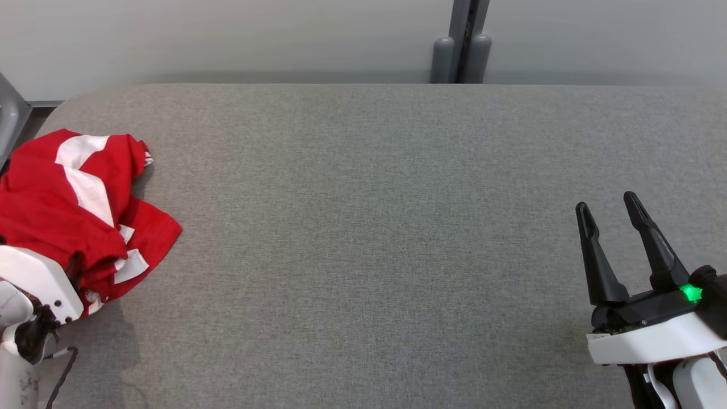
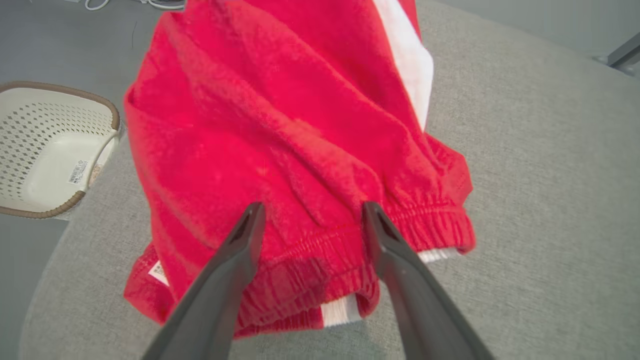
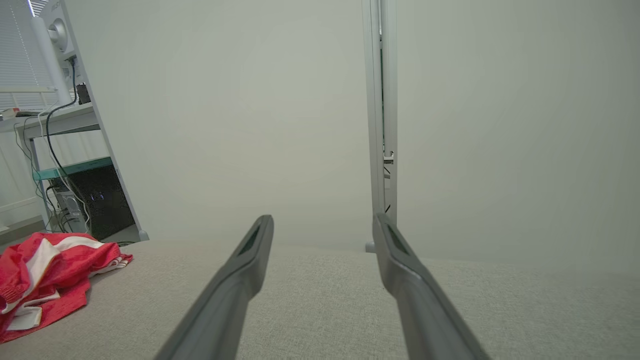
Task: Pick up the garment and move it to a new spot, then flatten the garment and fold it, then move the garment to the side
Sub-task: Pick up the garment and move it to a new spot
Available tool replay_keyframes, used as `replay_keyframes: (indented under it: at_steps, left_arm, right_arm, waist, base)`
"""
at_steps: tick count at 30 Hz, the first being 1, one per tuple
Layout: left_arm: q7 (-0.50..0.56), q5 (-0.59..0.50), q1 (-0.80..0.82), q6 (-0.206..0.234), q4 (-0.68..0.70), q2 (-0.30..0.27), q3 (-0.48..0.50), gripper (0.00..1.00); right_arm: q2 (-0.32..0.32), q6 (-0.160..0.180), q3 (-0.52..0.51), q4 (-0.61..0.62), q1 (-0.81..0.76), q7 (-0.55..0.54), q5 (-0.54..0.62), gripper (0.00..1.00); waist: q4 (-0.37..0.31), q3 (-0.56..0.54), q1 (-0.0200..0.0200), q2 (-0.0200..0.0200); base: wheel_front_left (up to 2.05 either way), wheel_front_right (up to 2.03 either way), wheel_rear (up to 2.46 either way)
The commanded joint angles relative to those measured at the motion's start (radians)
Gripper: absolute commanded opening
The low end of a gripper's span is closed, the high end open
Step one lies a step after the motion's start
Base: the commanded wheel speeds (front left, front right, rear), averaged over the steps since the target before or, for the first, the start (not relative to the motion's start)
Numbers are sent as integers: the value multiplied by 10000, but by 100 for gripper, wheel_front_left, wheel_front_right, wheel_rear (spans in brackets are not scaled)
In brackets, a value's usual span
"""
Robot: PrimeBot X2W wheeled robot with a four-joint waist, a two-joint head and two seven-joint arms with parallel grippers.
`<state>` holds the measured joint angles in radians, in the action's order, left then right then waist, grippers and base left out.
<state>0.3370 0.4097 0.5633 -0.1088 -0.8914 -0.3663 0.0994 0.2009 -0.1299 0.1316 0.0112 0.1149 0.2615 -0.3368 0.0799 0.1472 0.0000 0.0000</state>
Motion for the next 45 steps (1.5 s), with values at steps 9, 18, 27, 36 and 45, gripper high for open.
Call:
replay_keyframes:
  at_steps: [9, 18, 27, 36, 45]
  left_arm:
    - [472, 527, 376, -135, -1203, -77, 20, 100]
    - [82, 485, 616, -208, -1298, -339, -442, 0]
    - [-293, 321, 763, -225, -377, -556, -1321, 0]
    - [-234, 843, 1036, -225, 2061, -713, -2934, 0]
    - [453, 2253, 1145, -206, 4862, -450, -4468, 0]
  right_arm:
    - [81, -15, -8, -39, 234, 50, -59, 100]
    - [20, -15, -48, -128, 111, 50, -9, 100]
    - [-212, -15, 8, -288, -93, 48, 63, 100]
    - [-528, -15, 112, -475, -419, 48, 183, 100]
    - [-744, -14, 67, -510, -409, 50, 203, 100]
  waist:
    - [-266, 170, 0, 0]
    - [-188, -16, 0, 0]
    - [-3, -569, 0, 0]
    - [-141, -1311, 0, 0]
    - [-1090, -1531, 0, 0]
  base:
    - [0, 0, 0]
    - [0, 0, 0]
    - [0, 0, 0]
    - [0, 0, 0]
    - [0, 0, 0]
